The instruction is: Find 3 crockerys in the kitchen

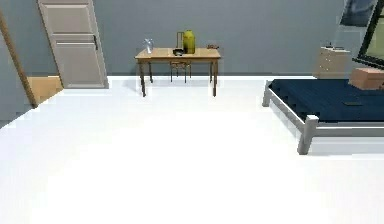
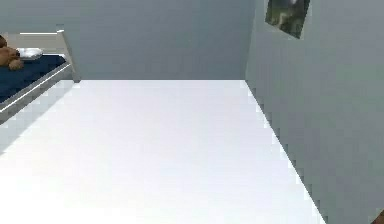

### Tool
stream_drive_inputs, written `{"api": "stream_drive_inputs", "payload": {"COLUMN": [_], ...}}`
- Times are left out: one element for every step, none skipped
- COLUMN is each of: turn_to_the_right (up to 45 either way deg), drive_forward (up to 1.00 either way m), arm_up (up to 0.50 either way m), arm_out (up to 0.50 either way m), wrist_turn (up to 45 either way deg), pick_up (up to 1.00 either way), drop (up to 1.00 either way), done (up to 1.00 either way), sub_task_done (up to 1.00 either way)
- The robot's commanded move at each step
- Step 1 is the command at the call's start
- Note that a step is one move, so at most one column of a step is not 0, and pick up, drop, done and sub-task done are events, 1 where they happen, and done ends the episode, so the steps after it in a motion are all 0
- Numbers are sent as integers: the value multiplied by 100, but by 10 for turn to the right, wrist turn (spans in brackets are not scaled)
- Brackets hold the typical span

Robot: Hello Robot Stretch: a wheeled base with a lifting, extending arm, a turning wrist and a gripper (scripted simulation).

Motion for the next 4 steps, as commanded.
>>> {"api": "stream_drive_inputs", "payload": {"turn_to_the_right": [-330,0,0,0], "drive_forward": [0,100,100,100], "arm_up": [0,0,0,0], "arm_out": [0,0,0,0], "wrist_turn": [0,0,0,0], "pick_up": [0,0,0,0], "drop": [0,0,0,0], "done": [0,0,0,0], "sub_task_done": [0,0,0,0]}}
